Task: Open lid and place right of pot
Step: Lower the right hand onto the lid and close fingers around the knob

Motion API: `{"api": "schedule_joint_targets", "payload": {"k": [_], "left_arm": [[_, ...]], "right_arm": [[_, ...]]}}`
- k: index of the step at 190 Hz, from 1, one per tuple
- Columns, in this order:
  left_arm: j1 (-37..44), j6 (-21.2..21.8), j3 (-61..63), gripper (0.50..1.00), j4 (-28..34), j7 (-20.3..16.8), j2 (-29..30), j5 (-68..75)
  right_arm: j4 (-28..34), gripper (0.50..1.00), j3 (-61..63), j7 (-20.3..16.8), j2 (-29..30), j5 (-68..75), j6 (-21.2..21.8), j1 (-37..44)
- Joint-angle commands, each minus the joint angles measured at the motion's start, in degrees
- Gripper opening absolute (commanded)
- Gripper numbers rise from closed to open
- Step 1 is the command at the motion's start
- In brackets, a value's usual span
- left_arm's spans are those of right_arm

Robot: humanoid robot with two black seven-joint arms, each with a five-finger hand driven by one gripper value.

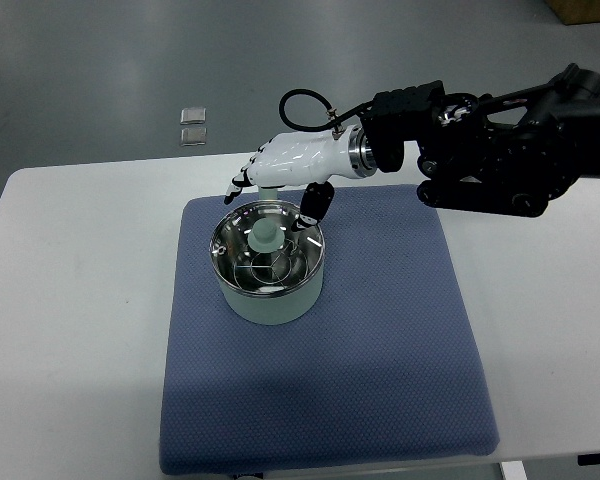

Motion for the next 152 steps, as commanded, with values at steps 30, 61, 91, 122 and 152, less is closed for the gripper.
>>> {"api": "schedule_joint_targets", "payload": {"k": [30, 61, 91, 122, 152], "left_arm": [[0.0, 0.0, 0.0, 1.000, 0.0, 0.0, 0.0, 0.0], [0.0, 0.0, 0.0, 1.000, 0.0, 0.0, 0.0, 0.0], [0.0, 0.0, 0.0, 1.000, 0.0, 0.0, 0.0, 0.0], [0.0, 0.0, 0.0, 1.000, 0.0, 0.0, 0.0, 0.0], [0.0, 0.0, 0.0, 1.000, 0.0, 0.0, 0.0, 0.0]], "right_arm": [[-0.5, 0.819, 0.0, -1.4, 1.0, -0.3, 1.0, -0.2], [-0.6, 0.795, 0.0, -2.4, 1.6, -0.3, 1.1, -0.3], [-0.5, 0.766, 0.0, -3.1, 1.6, -0.1, 2.6, -0.2], [-0.5, 0.752, 0.1, -3.1, 1.6, -0.1, 3.8, -0.1], [-0.5, 0.738, 0.2, -3.1, 1.7, 0.0, 3.8, -0.1]]}}
